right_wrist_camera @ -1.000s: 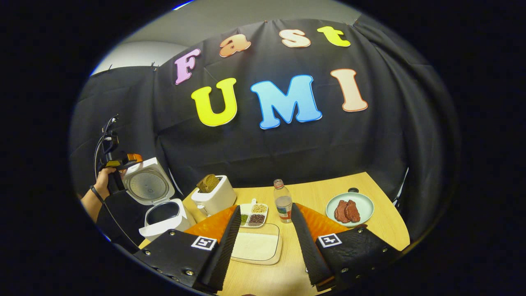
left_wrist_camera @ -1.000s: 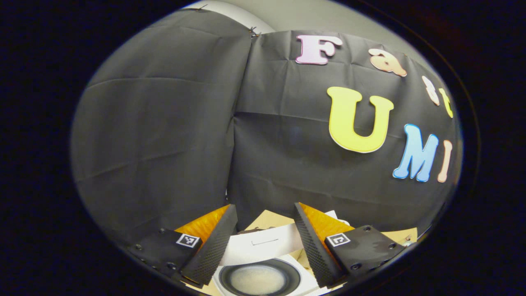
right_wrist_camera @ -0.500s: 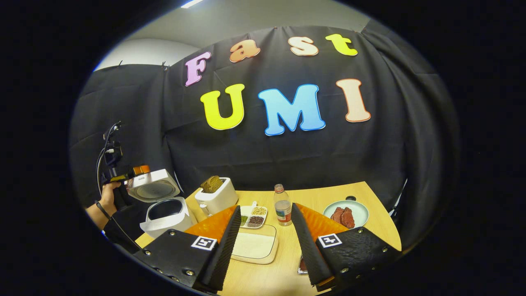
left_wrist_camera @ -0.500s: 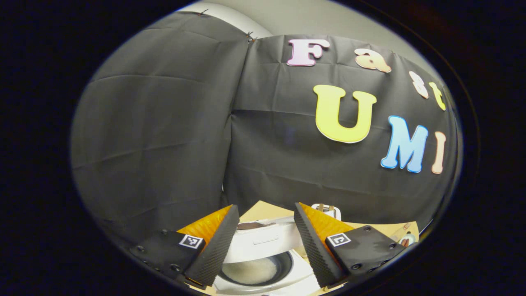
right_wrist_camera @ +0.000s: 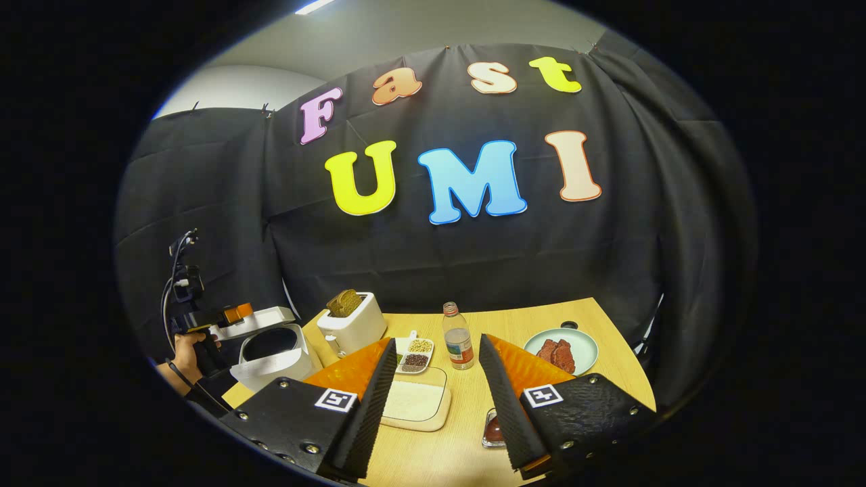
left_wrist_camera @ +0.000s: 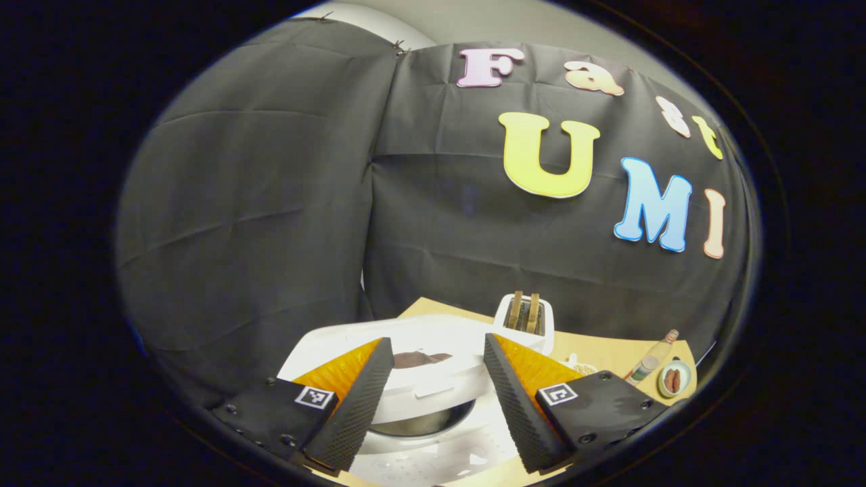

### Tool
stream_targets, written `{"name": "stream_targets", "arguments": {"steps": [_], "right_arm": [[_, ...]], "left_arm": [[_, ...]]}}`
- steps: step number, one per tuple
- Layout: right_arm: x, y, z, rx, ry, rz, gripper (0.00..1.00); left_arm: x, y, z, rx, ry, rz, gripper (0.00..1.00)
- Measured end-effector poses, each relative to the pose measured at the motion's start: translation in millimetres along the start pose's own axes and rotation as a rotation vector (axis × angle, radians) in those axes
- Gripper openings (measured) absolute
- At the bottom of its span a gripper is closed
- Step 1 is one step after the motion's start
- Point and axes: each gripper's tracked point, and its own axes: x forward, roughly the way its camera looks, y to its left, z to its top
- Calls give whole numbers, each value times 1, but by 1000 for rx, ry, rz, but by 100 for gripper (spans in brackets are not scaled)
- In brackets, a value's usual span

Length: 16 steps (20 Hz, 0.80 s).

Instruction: Close the left gripper, press the button to open the rice cooker; take a wooden spoon from the chopstick holder with the right hand, scoop a spoonful of rice and pour it into the rice cooker, then put the wooden spoon back into the chopstick holder.

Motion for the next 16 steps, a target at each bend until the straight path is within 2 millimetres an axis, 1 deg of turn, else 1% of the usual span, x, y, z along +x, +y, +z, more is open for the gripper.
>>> {"name": "stream_targets", "arguments": {"steps": [1, 4, 7, 11, 16], "right_arm": [[0, -1, 0, -3, 2, -1, 75], [2, -1, 0, 0, 5, -6, 75], [3, 1, -4, 7, 17, -2, 75], [6, -1, -7, 12, 28, -5, 74], [8, 1, -10, 24, 39, -8, 75]], "left_arm": [[1, 0, -4, -2, 12, 3, 96], [0, -1, -18, -13, 47, 13, 95], [2, -3, -34, -16, 87, 9, 95], [4, -2, -41, -19, 113, 8, 95], [12, 0, -61, -45, 166, 23, 95]]}}
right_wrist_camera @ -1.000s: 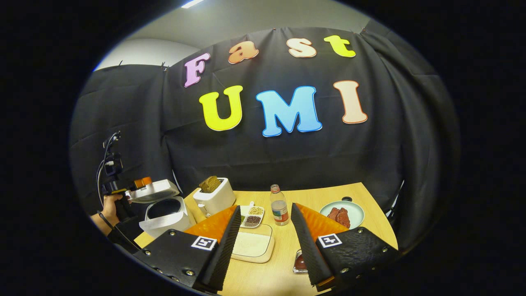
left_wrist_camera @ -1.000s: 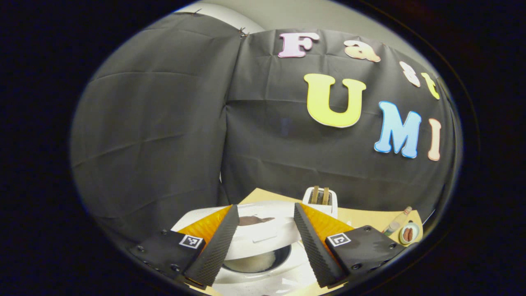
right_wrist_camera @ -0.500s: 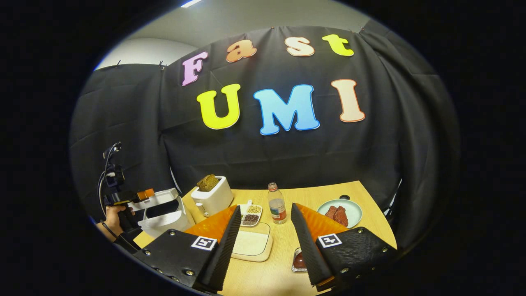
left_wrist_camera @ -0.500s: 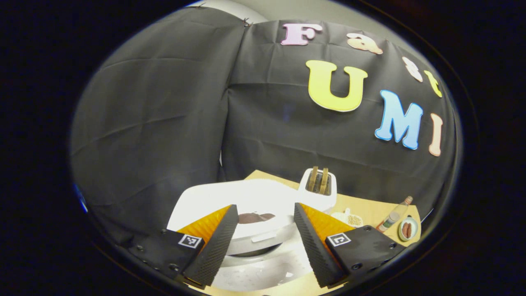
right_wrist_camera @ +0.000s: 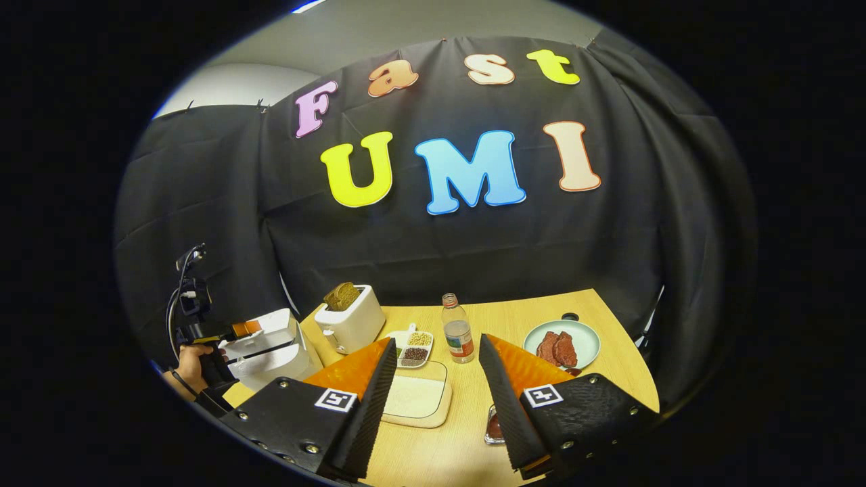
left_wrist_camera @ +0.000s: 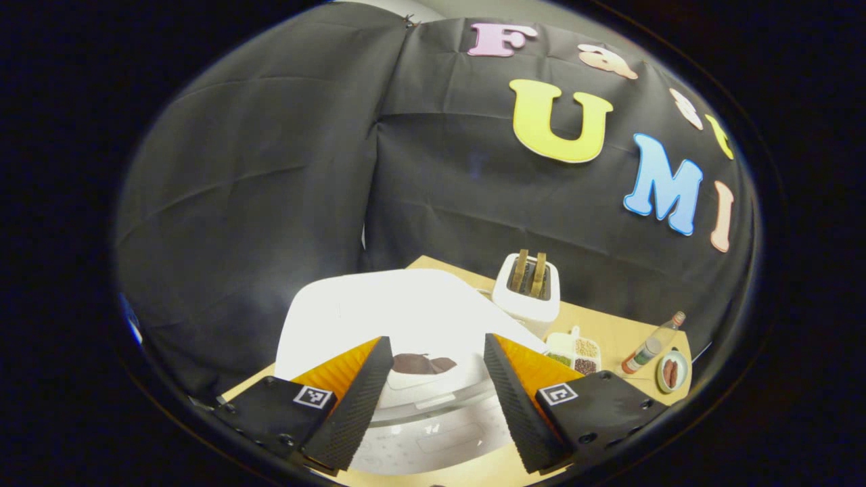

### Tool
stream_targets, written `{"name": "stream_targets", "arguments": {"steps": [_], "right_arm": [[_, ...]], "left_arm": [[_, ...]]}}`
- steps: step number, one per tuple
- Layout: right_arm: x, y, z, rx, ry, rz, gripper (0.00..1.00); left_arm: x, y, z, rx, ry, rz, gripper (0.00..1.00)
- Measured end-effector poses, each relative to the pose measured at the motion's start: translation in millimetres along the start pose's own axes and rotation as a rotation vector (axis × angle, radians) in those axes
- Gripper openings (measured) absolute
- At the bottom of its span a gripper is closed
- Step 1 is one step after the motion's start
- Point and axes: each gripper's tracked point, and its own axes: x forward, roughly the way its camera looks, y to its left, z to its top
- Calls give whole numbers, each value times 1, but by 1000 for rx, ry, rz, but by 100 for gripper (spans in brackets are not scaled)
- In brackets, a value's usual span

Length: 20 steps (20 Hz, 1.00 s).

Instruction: Close the left gripper, press the button to open the rice cooker; take a wooden spoon from the chopstick holder with the right hand, scoop a spoonful of rice and pour it into the rice cooker, then put the wooden spoon back into the chopstick holder.

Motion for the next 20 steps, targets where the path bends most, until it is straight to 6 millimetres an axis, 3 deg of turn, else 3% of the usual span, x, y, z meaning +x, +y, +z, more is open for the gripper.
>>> {"name": "stream_targets", "arguments": {"steps": [4, 6, 9, 11, 13, 16, 17, 20], "right_arm": [[1, -2, -5, 20, 13, -7, 75], [2, -4, -7, 33, 22, -12, 75], [1, -7, -6, 70, 13, -23, 75], [0, -8, -7, 58, 13, -29, 75], [-2, -9, -6, 49, 9, -28, 75], [-3, -8, -7, 54, 10, -21, 75], [-3, -6, -8, 62, 13, -15, 75], [-6, 0, -8, 67, 11, 1, 75]], "left_arm": [[11, 3, -19, 34, 45, 12, 95], [3, 4, -33, 67, 88, 16, 95], [-1, 1, -33, 167, 62, 26, 94], [-1, -3, -27, 164, 55, 10, 98], [-8, -7, -6, 187, 0, -7, 98], [-16, -14, 44, 263, -130, -15, 98], [-14, -16, 43, 209, -87, -39, 97], [-2, -10, 7, 121, 47, -34, 98]]}}
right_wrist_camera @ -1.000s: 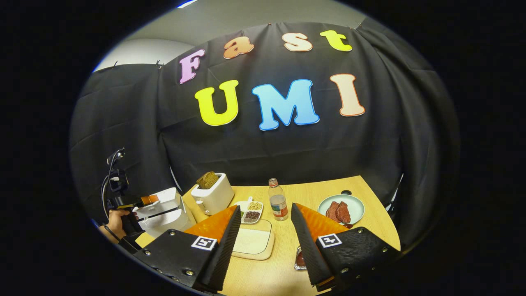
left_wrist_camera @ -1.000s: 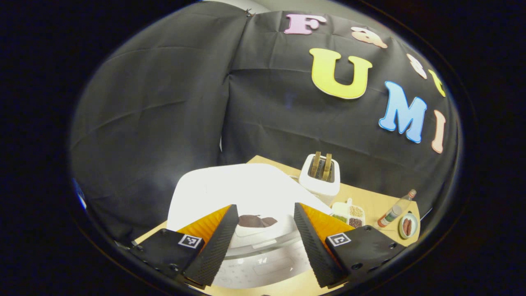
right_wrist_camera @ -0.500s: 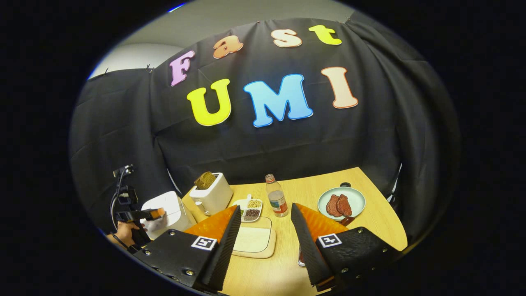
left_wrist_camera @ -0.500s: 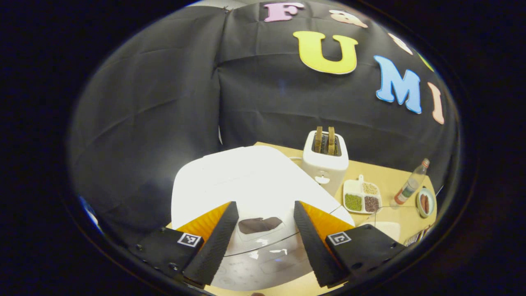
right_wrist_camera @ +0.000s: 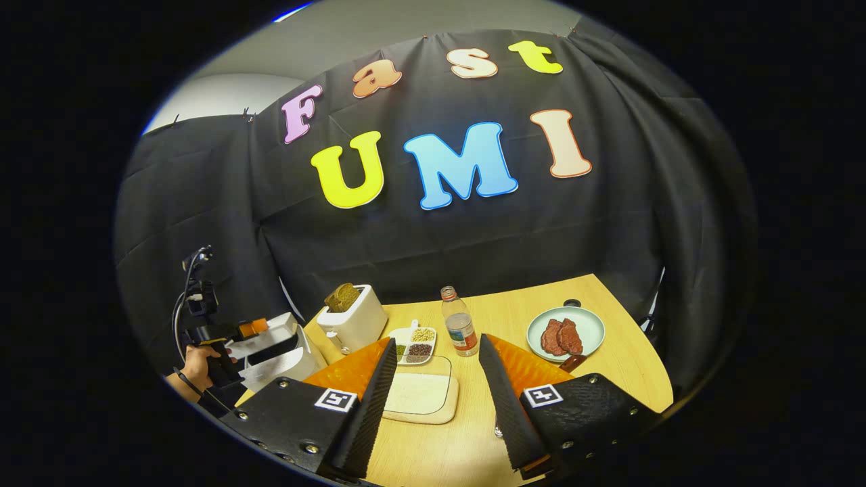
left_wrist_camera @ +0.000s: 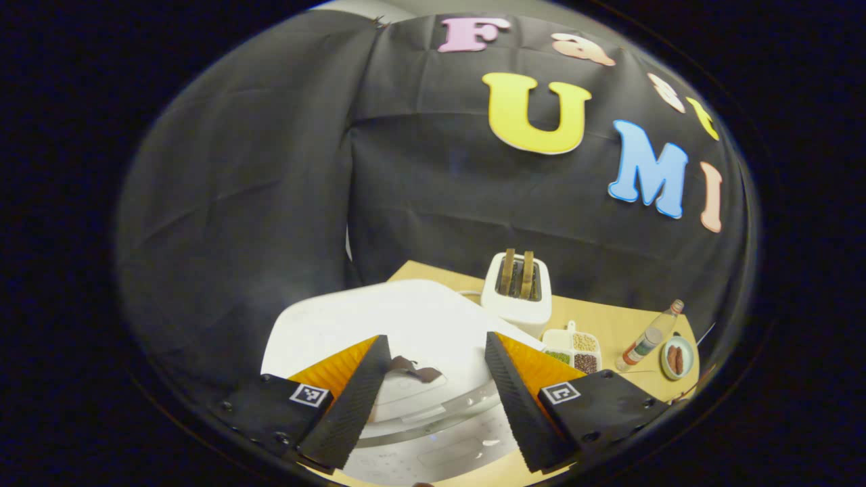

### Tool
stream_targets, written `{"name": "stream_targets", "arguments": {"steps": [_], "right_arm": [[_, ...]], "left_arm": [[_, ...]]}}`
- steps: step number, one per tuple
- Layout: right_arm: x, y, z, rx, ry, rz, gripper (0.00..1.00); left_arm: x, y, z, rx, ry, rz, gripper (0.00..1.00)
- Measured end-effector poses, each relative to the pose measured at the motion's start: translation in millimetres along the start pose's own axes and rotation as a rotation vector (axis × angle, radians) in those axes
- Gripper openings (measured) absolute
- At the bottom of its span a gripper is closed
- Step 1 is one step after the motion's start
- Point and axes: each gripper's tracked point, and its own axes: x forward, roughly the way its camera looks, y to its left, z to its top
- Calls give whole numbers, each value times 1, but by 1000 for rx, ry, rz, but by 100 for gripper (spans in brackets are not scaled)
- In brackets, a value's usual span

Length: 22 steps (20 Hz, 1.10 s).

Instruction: Close the left gripper, press the button to open the rice cooker; take a wooden spoon from the chopstick holder with the right hand, scoop a spoonful of rice and pour it into the rice cooker, then put the wooden spoon back into the chopstick holder.

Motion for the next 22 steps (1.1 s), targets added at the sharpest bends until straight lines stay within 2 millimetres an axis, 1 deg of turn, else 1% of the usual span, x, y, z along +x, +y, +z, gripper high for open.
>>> {"name": "stream_targets", "arguments": {"steps": [1, 2, 3, 4, 5, 6, 7, 10, 11, 13, 14, 15, 16, 18, 19, 21, 22], "right_arm": [[-2, 0, 1, -4, -4, 0, 75], [-4, 0, 1, -11, -7, -1, 75], [-6, -2, 1, -18, -9, -6, 75], [-7, -5, 0, -20, -9, -12, 75], [-7, -6, -1, -16, -5, -12, 75], [-8, -6, -2, -12, -1, -15, 75], [-10, -7, -3, -7, 1, -18, 75], [-12, -6, -2, -3, -4, -17, 75], [-13, -6, -1, -8, -7, -16, 75], [-15, -6, 2, -17, -15, -17, 75], [-15, -7, 3, -19, -20, -18, 75], [-16, -8, 5, -23, -26, -21, 75], [-17, -9, 8, -31, -35, -27, 75], [-20, -12, 18, -51, -66, -34, 75], [-22, -16, 26, -63, -85, -45, 75], [-27, -21, 44, -92, -133, -67, 75], [-30, -25, 56, -113, -162, -82, 75]], "left_arm": [[0, 1, -9, 49, 1, 9, 92], [1, -4, -14, 80, -6, 12, 95], [3, -9, -23, 77, 10, 10, 95], [7, -11, -37, 70, 51, 13, 95], [6, -8, -42, 77, 63, 33, 98], [8, -9, -36, 80, 38, 35, 98], [6, -11, -38, 66, 53, 39, 98], [5, -13, -34, 89, 38, 12, 98], [0, -17, -32, 69, 35, -6, 96], [-10, -17, -11, 54, -31, -3, 98], [-22, -16, 1, 63, -78, 4, 98], [-36, -20, 19, 77, -129, 7, 98], [-50, -29, 32, 77, -171, -8, 97], [-90, -60, 66, 55, -268, -75, 97], [-109, -78, 86, 47, -320, -112, 96], [-160, -112, 118, 36, -433, -184, 99], [-186, -127, 129, 41, -478, -211, 97]]}}
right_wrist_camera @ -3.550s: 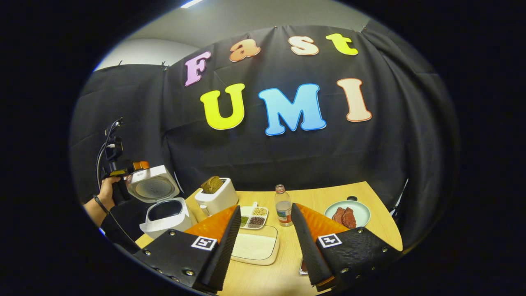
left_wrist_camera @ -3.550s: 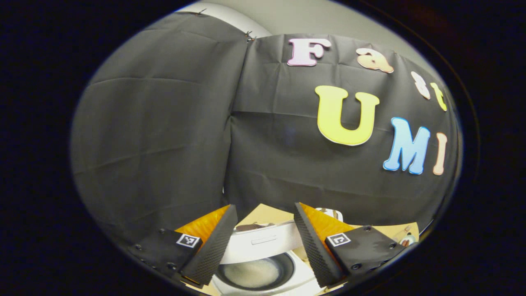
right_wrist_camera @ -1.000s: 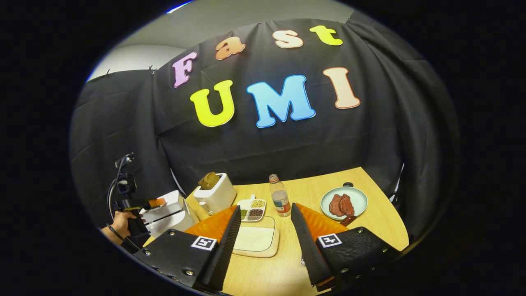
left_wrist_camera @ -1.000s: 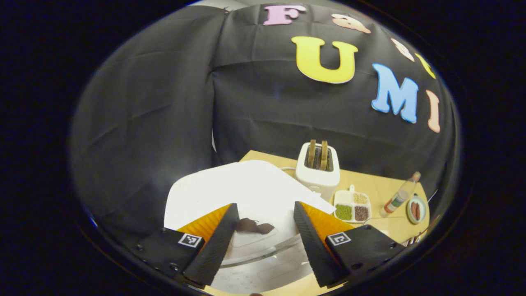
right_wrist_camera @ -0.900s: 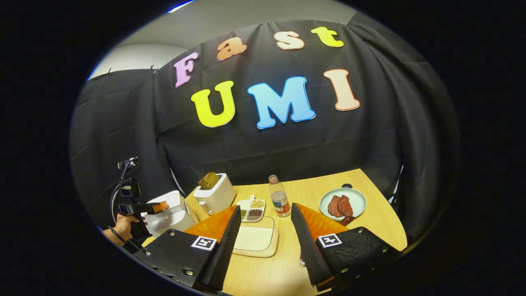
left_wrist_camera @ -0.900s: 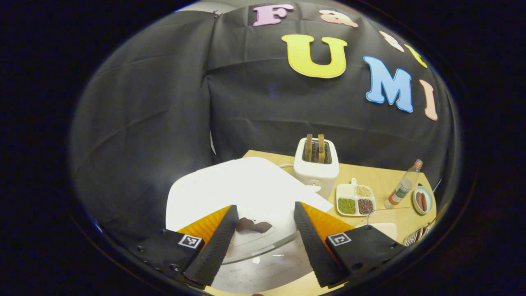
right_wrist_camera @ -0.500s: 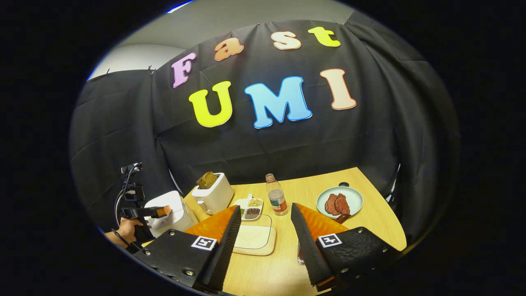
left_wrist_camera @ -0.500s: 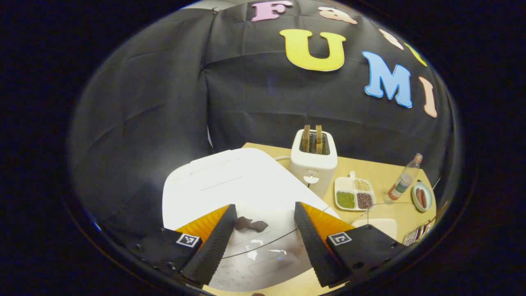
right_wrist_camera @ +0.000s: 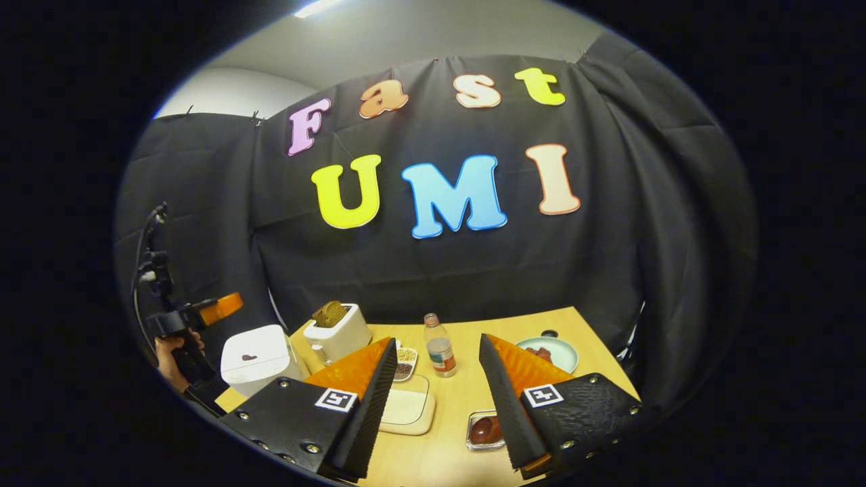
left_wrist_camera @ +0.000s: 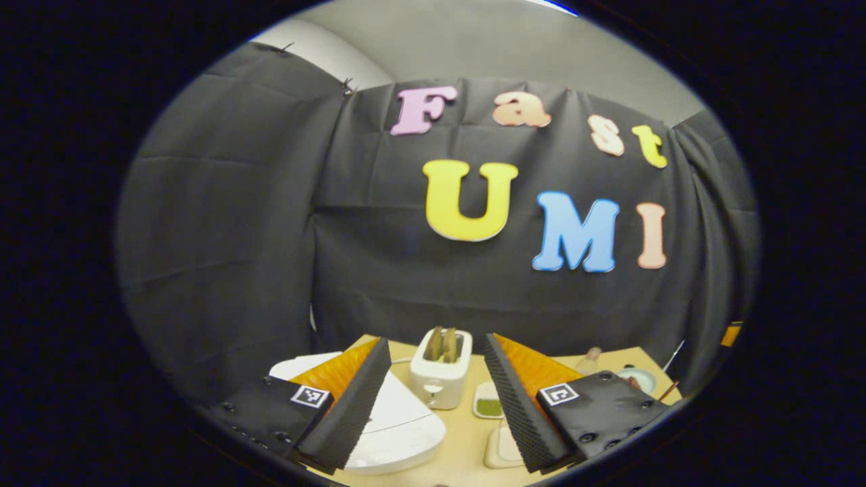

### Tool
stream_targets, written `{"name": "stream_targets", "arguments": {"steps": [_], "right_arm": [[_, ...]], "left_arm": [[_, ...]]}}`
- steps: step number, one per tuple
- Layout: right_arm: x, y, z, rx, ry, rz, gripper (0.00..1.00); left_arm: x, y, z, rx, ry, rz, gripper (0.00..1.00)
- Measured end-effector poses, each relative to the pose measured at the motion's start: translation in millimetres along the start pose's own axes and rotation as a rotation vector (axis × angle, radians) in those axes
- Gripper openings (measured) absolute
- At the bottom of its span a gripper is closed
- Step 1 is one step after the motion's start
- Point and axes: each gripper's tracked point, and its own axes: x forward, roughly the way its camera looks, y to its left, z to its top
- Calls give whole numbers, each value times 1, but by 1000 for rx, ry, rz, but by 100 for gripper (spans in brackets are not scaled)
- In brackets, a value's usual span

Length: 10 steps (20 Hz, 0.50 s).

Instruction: Close the left gripper, press the button to open the rice cooker; take a wooden spoon from the chopstick holder with the right hand, scoop a spoonful of rice and pour it into the rice cooker, then put the wooden spoon back into the chopstick holder.

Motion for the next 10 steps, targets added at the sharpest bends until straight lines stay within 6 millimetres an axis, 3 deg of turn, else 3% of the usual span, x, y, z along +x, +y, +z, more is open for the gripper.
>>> {"name": "stream_targets", "arguments": {"steps": [2, 3, 4, 7, 10], "right_arm": [[-2, -4, 23, -31, -58, -15, 79], [-4, -5, 34, -33, -85, -17, 92], [-7, -4, 41, -30, -105, -12, 97], [-19, -1, 62, -29, -163, 7, 96], [-30, 4, 70, -51, -195, 29, 97]], "left_arm": [[-32, -33, 22, 9, -52, -46, 97], [-44, -51, 32, 5, -66, -73, 97], [-55, -67, 41, 8, -84, -97, 97], [-83, -97, 60, 51, -152, -119, 97], [-90, -116, 60, 51, -170, -135, 97]]}}
